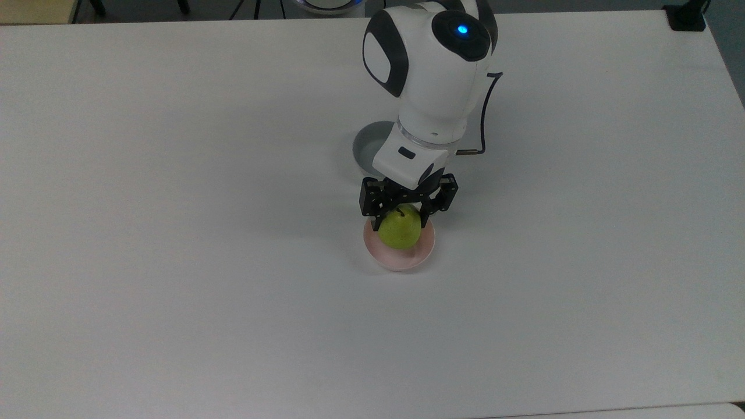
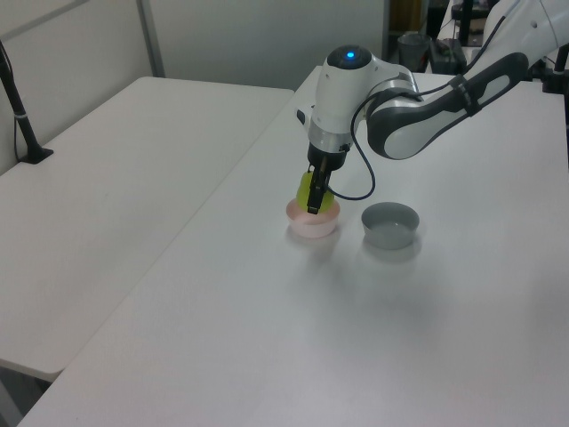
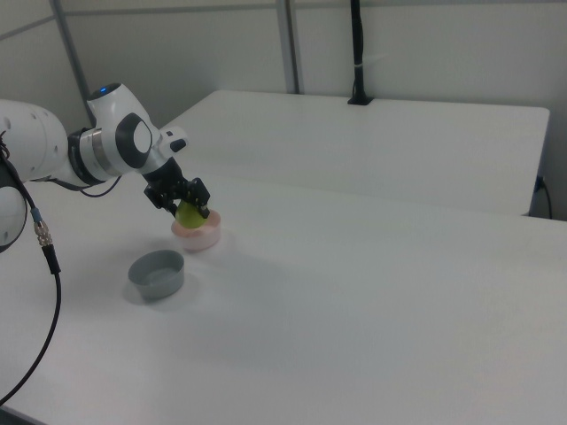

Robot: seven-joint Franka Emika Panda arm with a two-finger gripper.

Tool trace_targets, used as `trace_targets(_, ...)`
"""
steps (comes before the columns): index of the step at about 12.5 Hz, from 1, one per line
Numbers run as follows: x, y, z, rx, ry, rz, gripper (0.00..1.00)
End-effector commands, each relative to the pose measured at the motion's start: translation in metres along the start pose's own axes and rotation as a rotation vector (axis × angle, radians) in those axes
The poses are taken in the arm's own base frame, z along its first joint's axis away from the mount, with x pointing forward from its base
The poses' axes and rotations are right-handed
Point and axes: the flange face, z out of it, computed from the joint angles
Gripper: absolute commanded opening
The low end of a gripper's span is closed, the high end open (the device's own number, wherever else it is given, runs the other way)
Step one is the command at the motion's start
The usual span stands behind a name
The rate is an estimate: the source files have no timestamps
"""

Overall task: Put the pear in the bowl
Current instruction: 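Lower the pear into the pink bowl and open the gripper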

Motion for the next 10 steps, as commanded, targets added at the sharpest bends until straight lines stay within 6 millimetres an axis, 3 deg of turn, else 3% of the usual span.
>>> trace_targets(1,-0.0012,0.0012,-0.0008,-0.011,0.025,0.007,0.93)
trace_targets(10,-0.0008,0.0033,-0.0029,-0.013,0.020,0.013,0.95)
